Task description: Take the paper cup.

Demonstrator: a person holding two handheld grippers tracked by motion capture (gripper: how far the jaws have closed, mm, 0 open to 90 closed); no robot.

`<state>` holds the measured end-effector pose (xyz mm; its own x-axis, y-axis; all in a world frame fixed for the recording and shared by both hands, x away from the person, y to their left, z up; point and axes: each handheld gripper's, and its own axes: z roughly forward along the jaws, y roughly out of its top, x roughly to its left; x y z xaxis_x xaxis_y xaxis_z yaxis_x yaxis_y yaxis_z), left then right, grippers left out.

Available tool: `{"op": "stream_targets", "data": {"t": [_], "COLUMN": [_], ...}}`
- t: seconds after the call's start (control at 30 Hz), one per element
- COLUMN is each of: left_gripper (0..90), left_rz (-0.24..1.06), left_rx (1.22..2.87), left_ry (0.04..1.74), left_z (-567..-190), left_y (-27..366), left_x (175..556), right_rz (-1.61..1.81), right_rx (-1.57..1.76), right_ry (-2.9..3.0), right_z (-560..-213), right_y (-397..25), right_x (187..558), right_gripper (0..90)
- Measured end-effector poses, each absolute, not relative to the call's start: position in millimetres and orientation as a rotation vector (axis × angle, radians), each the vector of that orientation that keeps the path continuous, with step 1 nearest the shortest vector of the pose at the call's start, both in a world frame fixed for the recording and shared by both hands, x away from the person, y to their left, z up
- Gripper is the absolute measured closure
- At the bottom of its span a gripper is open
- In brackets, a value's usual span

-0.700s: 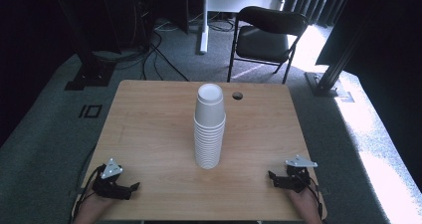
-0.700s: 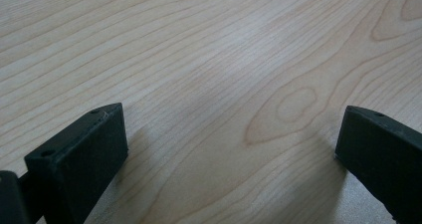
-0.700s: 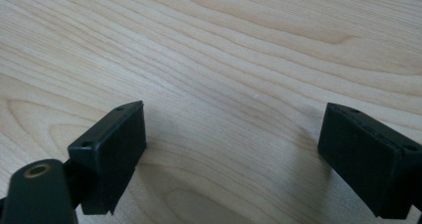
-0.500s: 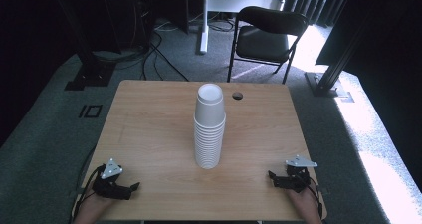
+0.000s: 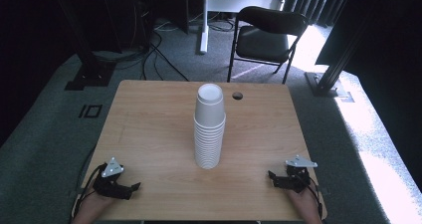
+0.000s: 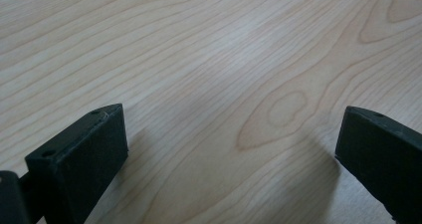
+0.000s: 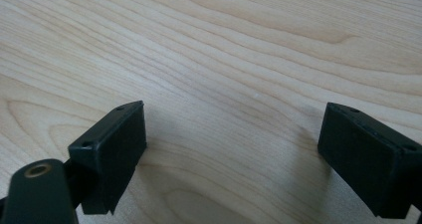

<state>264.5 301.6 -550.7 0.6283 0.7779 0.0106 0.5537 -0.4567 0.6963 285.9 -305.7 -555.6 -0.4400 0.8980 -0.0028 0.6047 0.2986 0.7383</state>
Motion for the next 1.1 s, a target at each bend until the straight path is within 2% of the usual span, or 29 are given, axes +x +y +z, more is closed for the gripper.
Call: {"op": "stream_targets", "data": {"t": [0.47,1.1], "left_gripper": [0.3,0.3], "left_rz": [0.421,0.385], "left_rx": [2.163,2.149], "left_ry": [0.954,0.804], "left_z": [-526,-491], "left_y": [280,232], "left_x": [282,299], "right_rz": [0.947,0.949], "right_rx": [1.344,1.338], "right_ry": [2.152,2.157], "right_z": [-556,-556], "right_y": [-305,-306], "right_x": [286,287], "right_gripper": [11.6,11.5]}}
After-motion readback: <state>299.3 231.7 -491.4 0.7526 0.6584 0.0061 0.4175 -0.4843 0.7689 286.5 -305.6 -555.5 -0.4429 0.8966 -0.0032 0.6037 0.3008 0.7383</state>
